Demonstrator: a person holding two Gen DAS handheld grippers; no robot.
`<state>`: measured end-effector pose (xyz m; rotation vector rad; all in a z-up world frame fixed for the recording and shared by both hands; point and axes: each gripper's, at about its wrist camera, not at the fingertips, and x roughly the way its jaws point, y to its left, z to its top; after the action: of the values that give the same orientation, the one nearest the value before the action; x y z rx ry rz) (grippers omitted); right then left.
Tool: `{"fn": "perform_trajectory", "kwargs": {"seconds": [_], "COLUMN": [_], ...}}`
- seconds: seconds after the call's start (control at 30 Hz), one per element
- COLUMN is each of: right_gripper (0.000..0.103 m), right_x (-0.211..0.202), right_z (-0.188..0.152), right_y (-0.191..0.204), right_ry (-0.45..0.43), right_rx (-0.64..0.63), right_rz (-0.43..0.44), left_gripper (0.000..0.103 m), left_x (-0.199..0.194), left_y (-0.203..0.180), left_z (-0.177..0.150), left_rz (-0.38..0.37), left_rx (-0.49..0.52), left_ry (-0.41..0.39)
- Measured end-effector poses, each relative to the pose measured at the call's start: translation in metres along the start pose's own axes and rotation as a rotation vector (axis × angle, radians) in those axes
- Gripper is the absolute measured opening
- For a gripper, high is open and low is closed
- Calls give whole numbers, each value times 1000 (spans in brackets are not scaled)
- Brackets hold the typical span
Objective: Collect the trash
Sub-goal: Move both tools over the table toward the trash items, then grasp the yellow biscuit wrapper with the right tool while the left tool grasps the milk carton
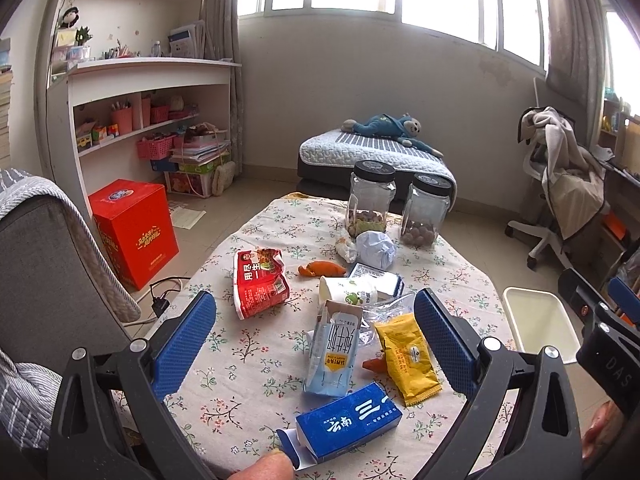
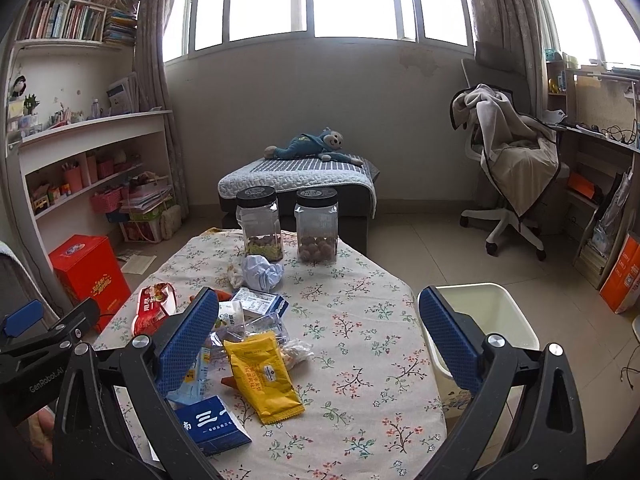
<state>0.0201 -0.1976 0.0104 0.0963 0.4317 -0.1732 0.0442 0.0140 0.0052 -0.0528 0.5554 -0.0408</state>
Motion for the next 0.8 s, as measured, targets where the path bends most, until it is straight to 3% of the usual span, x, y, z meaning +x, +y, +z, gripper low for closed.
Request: {"fn": "perform_trajectory", "kwargs": {"seconds": [0.1,0.23,0.37,0.47,0.63,0.7,0.8], "right_gripper": [96,96,96,96,96,96,96], "right_x": [12,44,91,124,174,192,202], "right_z": [21,45,58,51,12,-3,-13], "right_y": [3,-2,-6,-6,-5,-3,3], "right_ry": [33,143,268,360,579,700,759], "right_rx": [-29,0,6,-8,-71,-51,-56], "right_rz": [22,84,101,122,142,190,224], "left_gripper": [96,96,96,96,96,96,96], "left_x": [24,80,136,167,201,210,220], "left_y": [10,10,-1,-11,-26,-31,-35], "left_z": [23,40,19,-6,-39,-43,-45], "left_rz": [-12,-104,-73,-116,-134,-135,-133], "left_rx": [-3,57,154,191,250,268,282], "left_ry": [77,328,566,686,807,822,816]}}
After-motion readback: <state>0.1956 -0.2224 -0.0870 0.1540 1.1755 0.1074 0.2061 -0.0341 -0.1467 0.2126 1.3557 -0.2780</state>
